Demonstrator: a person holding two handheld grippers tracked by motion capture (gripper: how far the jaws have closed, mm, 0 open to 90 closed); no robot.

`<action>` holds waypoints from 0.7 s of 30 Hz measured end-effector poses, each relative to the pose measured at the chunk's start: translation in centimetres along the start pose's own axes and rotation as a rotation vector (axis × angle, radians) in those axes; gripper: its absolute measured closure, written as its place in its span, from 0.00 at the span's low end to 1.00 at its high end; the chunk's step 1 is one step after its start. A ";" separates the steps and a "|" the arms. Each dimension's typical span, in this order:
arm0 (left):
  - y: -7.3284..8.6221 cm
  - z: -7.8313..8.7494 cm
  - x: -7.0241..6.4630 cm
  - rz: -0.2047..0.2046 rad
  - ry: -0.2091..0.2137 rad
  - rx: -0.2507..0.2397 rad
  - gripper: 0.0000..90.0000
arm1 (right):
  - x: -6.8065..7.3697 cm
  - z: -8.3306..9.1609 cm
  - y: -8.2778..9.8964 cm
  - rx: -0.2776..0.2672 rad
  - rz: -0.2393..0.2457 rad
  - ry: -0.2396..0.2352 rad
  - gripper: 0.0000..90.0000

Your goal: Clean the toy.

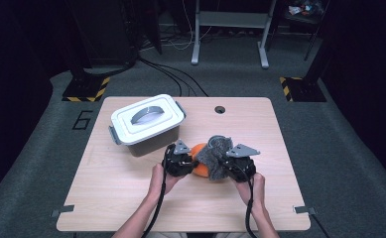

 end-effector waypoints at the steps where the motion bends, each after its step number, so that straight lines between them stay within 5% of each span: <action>1: 0.0 0.0 0.0 0.005 0.003 -0.003 0.77 | 0.0 -0.2 0.0 0.005 0.007 0.004 0.91; 13: 0.0 -0.1 -0.1 -0.008 0.006 -0.004 0.77 | -2.8 -1.0 3.1 0.071 -0.099 0.043 0.91; 21: 0.0 -0.1 -0.1 -0.014 0.006 0.000 0.76 | -3.5 -1.8 4.6 0.101 -0.156 0.043 0.91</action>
Point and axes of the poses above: each handheld gripper's, and its own axes: z roughly backward along the jaws, y roughly out of its underside, x roughly to its left, the point moved 4 cm from there along -z, roughly forward along the jaws, and after that the axes turned 14 degrees about z, right-handed, at the moved point
